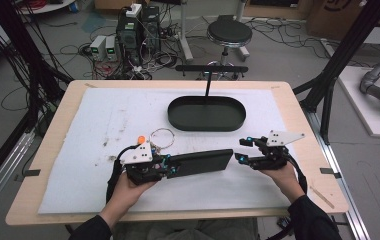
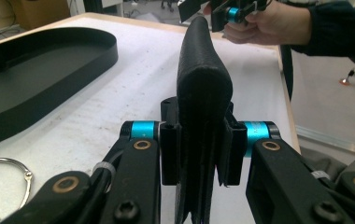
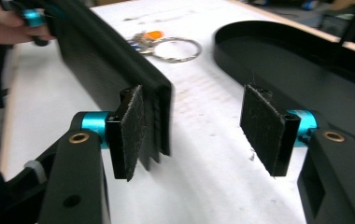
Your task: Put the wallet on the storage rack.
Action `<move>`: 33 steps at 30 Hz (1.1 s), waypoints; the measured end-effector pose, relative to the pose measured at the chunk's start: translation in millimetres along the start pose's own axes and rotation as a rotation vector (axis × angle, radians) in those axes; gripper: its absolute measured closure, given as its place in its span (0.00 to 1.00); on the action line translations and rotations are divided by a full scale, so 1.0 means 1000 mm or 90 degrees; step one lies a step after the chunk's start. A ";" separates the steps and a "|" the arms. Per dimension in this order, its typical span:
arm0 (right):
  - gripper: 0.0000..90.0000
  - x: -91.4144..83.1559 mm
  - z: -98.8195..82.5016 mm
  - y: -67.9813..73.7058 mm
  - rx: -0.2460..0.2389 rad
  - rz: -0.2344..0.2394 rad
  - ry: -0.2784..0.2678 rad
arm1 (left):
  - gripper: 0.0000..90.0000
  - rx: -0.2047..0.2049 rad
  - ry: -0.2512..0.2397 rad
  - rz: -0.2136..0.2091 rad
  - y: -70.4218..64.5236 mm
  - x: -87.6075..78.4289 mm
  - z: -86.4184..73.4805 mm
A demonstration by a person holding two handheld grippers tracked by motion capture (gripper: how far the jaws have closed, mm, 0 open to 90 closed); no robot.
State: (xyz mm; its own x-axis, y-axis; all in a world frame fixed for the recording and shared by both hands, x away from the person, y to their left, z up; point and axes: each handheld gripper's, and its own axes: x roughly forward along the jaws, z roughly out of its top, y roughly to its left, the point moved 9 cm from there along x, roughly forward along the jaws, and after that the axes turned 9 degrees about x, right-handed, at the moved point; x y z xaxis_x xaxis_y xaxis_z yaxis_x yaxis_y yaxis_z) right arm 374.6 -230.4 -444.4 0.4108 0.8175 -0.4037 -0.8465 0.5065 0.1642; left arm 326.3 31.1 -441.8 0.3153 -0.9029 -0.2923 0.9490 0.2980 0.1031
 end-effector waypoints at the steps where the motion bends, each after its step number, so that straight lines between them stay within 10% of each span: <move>1: 0.45 -0.001 0.001 -0.003 0.001 -0.012 -0.005 | 0.83 -0.003 -0.005 0.002 0.001 -0.001 0.001; 15: 0.42 -0.026 0.002 -0.048 0.096 -0.215 -0.045 | 0.83 0.009 -0.043 0.061 0.027 -0.006 0.025; 33: 0.39 -0.035 -0.005 -0.068 0.153 -0.269 -0.043 | 0.83 0.031 -0.061 0.142 0.079 0.025 0.056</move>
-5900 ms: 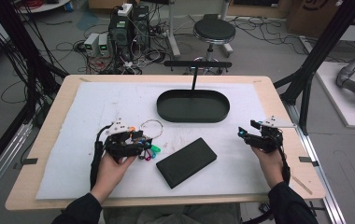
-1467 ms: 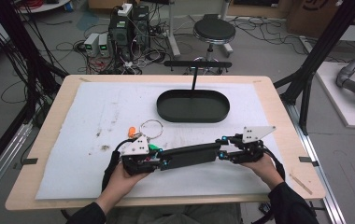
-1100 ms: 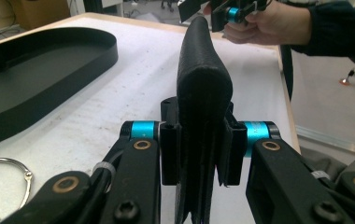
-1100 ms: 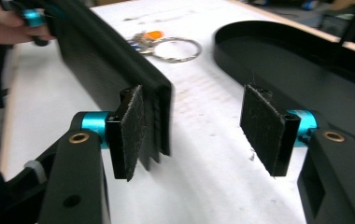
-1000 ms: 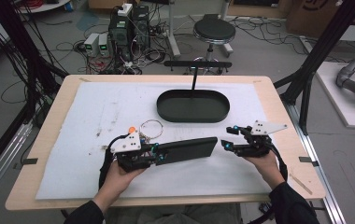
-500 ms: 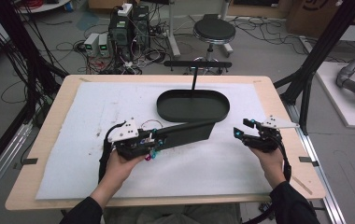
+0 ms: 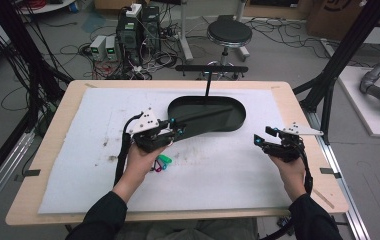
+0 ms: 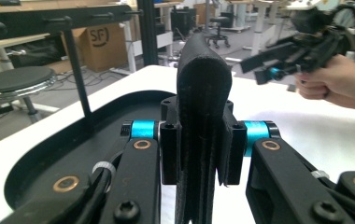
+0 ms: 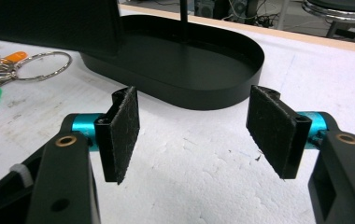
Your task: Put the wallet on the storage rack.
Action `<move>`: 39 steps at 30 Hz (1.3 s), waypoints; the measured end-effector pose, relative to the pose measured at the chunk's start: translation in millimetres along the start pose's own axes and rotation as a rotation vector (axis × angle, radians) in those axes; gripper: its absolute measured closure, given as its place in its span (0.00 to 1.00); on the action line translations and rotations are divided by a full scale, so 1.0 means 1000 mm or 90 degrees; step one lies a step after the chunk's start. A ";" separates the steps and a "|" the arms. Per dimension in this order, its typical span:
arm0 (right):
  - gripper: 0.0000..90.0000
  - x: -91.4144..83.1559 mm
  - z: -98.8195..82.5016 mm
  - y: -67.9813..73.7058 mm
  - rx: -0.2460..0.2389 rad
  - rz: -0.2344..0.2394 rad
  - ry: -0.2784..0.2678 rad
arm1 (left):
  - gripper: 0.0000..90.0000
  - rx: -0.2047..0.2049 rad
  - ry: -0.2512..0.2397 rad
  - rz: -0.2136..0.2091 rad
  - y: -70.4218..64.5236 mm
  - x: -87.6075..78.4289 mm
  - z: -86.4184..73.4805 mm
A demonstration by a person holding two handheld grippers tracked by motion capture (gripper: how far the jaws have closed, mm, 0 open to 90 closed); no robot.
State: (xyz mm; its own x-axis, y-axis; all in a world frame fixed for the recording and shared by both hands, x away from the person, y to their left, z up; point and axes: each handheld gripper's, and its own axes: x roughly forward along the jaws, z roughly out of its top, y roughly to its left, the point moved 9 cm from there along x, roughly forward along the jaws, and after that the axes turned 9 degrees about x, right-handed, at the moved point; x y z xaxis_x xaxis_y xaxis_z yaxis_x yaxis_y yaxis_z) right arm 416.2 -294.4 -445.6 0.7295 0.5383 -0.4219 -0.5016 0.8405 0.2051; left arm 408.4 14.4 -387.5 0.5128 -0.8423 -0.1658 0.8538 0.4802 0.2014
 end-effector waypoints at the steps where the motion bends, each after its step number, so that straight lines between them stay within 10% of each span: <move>1: 0.39 0.000 0.000 0.000 0.000 0.000 0.001 | 0.83 0.000 0.000 0.000 0.000 0.000 0.000; 18: 0.39 0.001 0.000 -0.003 0.003 -0.010 0.000 | 0.83 -0.008 -0.004 0.067 0.044 0.057 -0.012; 39: 0.40 0.002 0.001 -0.004 0.001 -0.007 -0.005 | 0.83 -0.039 0.051 0.100 0.064 0.117 -0.049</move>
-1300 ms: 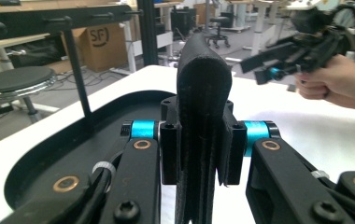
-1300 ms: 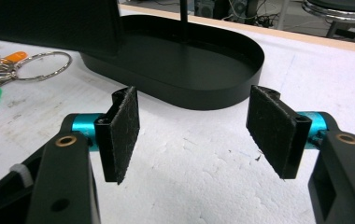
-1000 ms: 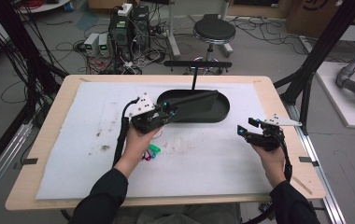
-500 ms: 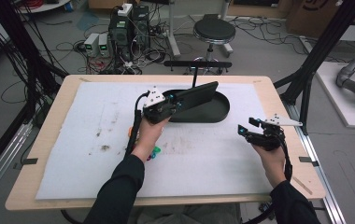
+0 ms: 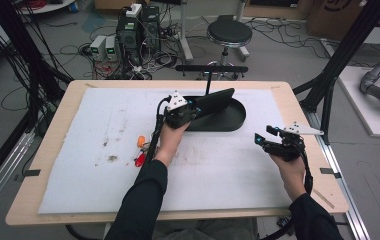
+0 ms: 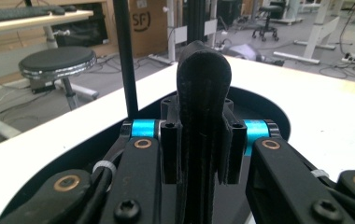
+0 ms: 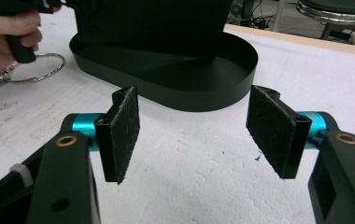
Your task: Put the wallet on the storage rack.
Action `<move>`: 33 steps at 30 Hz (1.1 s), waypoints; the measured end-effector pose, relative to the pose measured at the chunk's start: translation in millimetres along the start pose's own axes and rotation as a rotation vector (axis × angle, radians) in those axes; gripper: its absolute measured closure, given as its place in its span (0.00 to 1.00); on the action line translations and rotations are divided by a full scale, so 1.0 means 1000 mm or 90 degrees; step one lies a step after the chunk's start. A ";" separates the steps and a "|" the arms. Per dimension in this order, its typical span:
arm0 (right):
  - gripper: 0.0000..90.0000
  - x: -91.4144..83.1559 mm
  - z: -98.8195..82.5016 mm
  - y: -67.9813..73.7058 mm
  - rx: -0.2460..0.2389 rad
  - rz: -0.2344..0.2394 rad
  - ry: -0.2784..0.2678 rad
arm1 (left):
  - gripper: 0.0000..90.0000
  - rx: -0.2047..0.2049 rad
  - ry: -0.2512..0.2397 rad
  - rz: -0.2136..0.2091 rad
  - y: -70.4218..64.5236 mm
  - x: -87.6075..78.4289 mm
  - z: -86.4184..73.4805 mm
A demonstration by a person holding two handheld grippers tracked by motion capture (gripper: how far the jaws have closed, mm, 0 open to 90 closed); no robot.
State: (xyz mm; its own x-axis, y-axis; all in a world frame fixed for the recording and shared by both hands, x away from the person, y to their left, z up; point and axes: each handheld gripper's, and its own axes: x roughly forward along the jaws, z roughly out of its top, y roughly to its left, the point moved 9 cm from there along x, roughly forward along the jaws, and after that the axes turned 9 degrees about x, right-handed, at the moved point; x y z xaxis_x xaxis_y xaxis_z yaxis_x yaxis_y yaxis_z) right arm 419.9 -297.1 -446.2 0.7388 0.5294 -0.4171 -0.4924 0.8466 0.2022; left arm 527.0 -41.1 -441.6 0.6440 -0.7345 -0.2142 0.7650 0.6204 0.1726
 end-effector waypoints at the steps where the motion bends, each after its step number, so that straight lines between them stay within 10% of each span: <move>1: 0.40 0.000 0.000 0.000 0.001 0.001 0.000 | 0.83 0.000 0.000 0.000 0.000 0.000 0.000; 9: 0.40 0.001 0.000 0.001 -0.001 0.003 0.002 | 0.83 -0.016 0.003 -0.003 0.002 0.000 -0.004; 17: 0.40 0.001 -0.001 0.001 -0.005 0.002 0.005 | 0.82 0.004 0.094 -0.010 -0.001 0.004 -0.025; 28: 0.40 0.002 -0.001 0.000 -0.002 0.003 0.006 | 0.79 0.004 0.117 -0.002 -0.003 0.006 -0.030; 33: 0.40 0.002 -0.001 0.000 -0.002 0.004 0.006 | 0.53 -0.022 0.158 0.017 -0.001 0.004 -0.036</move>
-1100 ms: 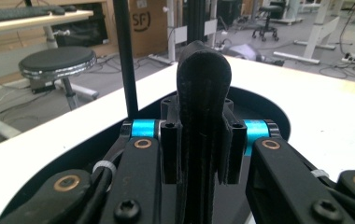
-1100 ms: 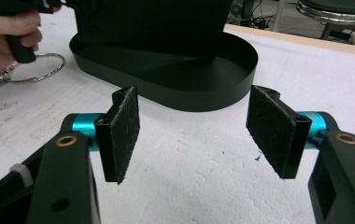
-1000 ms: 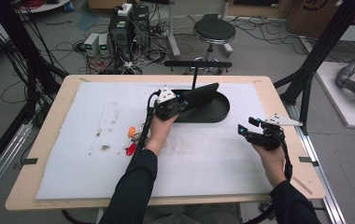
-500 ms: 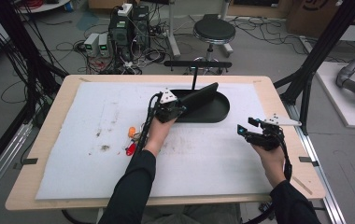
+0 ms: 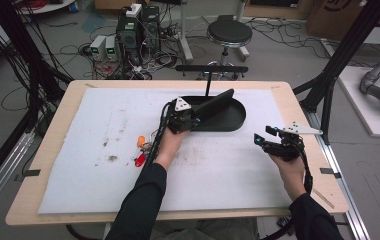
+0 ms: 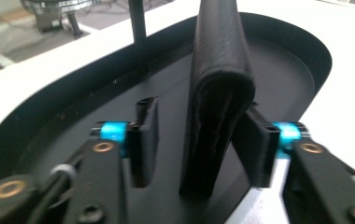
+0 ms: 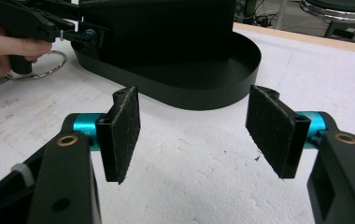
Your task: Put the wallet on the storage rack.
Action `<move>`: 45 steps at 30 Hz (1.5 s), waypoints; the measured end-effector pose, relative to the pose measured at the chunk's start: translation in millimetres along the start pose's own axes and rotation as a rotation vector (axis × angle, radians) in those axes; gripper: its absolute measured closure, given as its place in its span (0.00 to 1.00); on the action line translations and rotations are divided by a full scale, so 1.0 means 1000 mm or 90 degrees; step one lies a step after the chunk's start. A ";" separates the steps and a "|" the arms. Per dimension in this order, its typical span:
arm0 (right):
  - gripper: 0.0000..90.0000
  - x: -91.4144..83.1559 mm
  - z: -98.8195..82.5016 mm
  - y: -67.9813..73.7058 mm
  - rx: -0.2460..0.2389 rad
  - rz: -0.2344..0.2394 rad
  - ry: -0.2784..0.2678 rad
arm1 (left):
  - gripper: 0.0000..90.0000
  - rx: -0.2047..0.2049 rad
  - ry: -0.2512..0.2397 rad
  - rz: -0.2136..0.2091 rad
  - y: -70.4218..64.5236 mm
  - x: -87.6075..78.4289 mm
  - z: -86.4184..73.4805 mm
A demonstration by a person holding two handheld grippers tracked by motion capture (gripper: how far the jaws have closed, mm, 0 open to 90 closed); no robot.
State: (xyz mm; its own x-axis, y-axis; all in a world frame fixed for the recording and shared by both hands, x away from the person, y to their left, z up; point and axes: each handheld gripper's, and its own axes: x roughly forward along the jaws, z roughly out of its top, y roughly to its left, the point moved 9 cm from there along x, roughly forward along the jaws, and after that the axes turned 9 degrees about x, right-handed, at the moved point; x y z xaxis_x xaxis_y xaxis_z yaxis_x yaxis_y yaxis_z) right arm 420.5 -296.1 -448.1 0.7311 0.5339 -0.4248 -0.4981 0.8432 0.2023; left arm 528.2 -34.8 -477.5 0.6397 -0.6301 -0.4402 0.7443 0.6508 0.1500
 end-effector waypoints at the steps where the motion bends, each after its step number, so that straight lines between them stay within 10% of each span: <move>1: 0.40 0.000 0.000 0.000 0.000 0.000 0.000 | 0.53 -0.008 0.005 0.005 0.001 -0.001 0.000; 13: 0.40 0.000 0.000 -0.004 0.007 0.001 0.000 | 0.39 0.007 0.005 0.022 -0.004 -0.042 0.011; 27: 0.39 -0.004 -0.001 -0.008 0.021 -0.002 0.001 | 0.31 -0.005 -0.073 -0.064 -0.029 -0.160 0.002; 35: 0.40 -0.008 -0.002 -0.014 0.019 -0.017 -0.013 | 0.31 -0.007 -0.084 0.023 -0.012 -0.208 -0.042; 45: 0.40 -0.008 -0.001 -0.022 0.032 -0.030 -0.022 | 0.31 -0.004 -0.082 0.086 0.014 -0.225 -0.065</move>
State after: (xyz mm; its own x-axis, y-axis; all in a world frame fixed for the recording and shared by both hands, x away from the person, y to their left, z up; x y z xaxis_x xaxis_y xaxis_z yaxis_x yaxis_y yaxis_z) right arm 425.1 -318.7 -449.5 0.7691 0.4946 -0.4049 -0.4391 0.8691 0.2276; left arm 382.3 143.1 -433.8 0.7538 -0.5850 -0.2992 0.6483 0.7362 0.1939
